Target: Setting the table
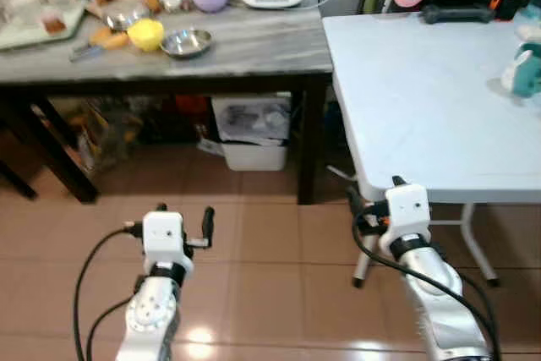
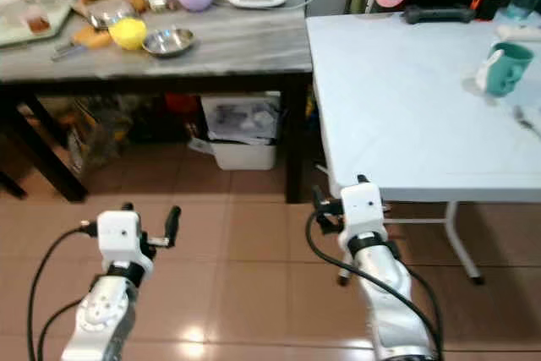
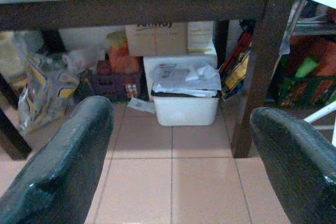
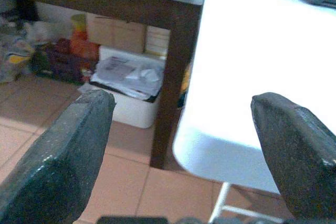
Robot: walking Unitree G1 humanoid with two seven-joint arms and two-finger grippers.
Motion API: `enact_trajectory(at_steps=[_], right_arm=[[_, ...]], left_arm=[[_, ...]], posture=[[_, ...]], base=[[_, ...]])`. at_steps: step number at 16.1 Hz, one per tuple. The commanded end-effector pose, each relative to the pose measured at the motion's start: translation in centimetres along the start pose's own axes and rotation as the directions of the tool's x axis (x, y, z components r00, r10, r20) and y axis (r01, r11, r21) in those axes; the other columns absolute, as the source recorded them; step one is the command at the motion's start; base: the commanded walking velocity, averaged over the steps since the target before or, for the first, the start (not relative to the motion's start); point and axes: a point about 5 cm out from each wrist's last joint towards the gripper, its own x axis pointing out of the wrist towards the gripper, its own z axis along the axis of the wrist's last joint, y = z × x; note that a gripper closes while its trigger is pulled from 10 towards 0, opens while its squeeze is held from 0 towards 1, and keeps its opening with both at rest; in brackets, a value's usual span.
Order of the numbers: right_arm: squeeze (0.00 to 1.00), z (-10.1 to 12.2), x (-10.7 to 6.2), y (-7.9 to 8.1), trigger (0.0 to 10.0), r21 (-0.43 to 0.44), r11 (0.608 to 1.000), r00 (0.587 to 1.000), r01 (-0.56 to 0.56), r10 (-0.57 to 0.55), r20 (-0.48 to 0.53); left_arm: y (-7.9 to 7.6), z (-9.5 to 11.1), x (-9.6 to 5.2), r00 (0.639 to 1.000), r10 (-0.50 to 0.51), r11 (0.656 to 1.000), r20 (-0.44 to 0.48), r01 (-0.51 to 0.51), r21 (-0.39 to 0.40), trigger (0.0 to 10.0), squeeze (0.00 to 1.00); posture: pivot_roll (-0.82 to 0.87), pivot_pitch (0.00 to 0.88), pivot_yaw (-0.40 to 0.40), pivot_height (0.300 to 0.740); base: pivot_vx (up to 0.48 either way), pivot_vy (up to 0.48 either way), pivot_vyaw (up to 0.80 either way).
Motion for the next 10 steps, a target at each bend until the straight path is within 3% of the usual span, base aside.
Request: enact_trajectory(at_steps=[1, 5, 10], right_arm=[[0.0, 0.2, 0.3, 0.7, 10.0, -0.001, 1.0, 1.0, -0.025, 0.025, 0.009], [0.0, 0.4, 0.4, 0.4, 10.0, -0.012, 1.0, 1.0, -0.005, 0.005, 0.025], [0.0, 2.9, 0.3, -0.5, 10.0, -0.057, 0.998, 0.992, 0.032, -0.025, 0.123]], left_arm=[[0.9, -0.2, -0.2, 1.0, 0.022, 1.0, -0.009, -0.021, 0.012, 10.0, 0.0], [1.0, -0.1, -0.1, 1.0, 0.023, 1.0, -0.005, -0.023, 0.016, 10.0, 0.0], [1.3, 0.8, 0.1, 0.999, 0.034, 0.999, 0.034, -0.035, 0.035, 10.0, 0.0]], posture=[[-0.15, 0.089, 0.077, 0.74], [-0.14, 0.089, 0.08, 0.74], [-0.14, 0.088, 0.072, 0.74]], base=[[0.0, -0.398, 0.0], [0.0, -0.397, 0.0], [0.0, -0.396, 0.0]])
